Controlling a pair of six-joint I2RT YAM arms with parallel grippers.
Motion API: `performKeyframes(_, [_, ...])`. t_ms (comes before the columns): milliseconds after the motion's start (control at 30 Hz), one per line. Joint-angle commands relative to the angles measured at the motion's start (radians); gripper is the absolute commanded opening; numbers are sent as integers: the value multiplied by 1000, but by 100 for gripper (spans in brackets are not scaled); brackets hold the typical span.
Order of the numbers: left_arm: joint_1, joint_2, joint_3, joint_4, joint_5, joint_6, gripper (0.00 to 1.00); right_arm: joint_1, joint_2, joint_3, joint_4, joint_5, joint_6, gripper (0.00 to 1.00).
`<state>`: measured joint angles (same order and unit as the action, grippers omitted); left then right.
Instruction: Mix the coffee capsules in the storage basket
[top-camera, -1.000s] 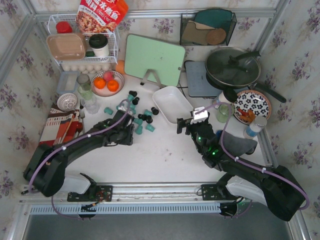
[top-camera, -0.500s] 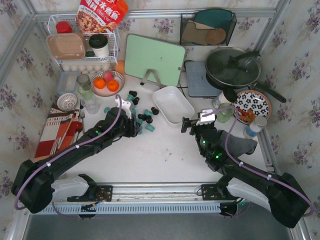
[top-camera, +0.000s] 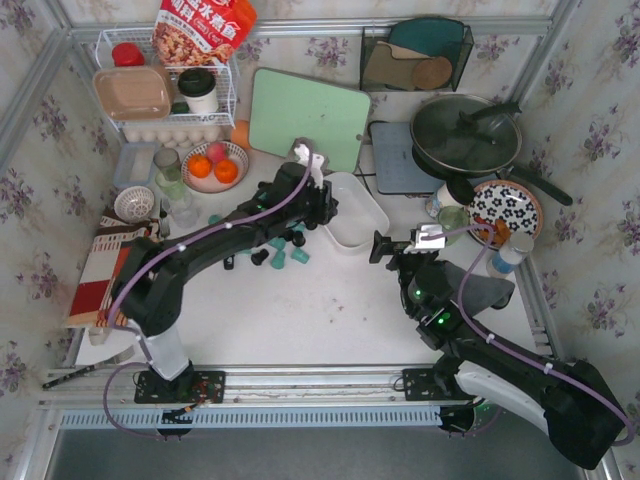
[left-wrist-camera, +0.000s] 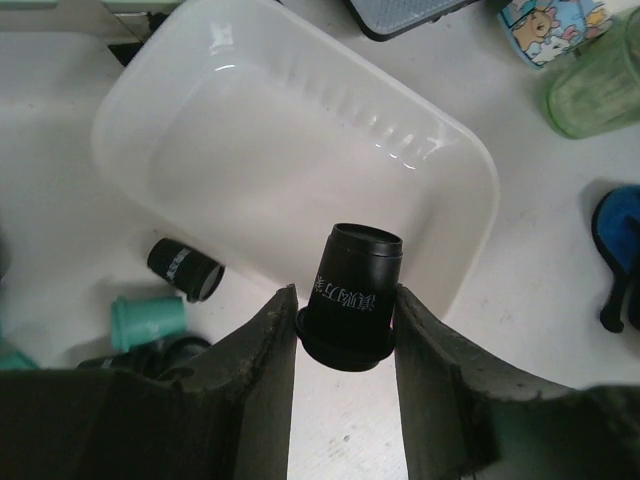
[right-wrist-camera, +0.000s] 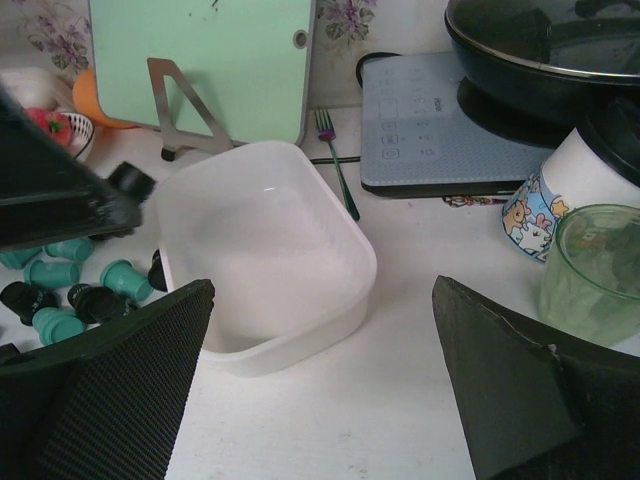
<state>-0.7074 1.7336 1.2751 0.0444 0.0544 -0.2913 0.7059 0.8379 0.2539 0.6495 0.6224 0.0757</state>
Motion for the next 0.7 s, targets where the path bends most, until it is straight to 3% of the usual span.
performKeyframes(0, [-5, 130, 137, -93, -29, -45, 34, 0, 18, 1, 47, 11, -1, 99])
performKeyframes(167, [-7, 261, 267, -183, -34, -50, 38, -1, 33, 4, 47, 7, -2, 99])
performKeyframes(300, [-7, 286, 266, -148, -37, -38, 43, -1, 37, 4, 50, 4, -1, 99])
performKeyframes(367, [-7, 283, 253, -124, -35, -24, 47, 0, 40, 5, 52, 2, -2, 99])
performKeyframes(433, [-7, 266, 225, -80, -40, -17, 62, -1, 47, 5, 54, 2, -3, 99])
performKeyframes(467, [-7, 253, 206, -54, -45, -15, 64, 0, 50, 6, 55, 1, -4, 99])
performKeyframes(667, [-7, 130, 113, 12, -104, -2, 68, 0, 63, 8, 56, 2, -7, 99])
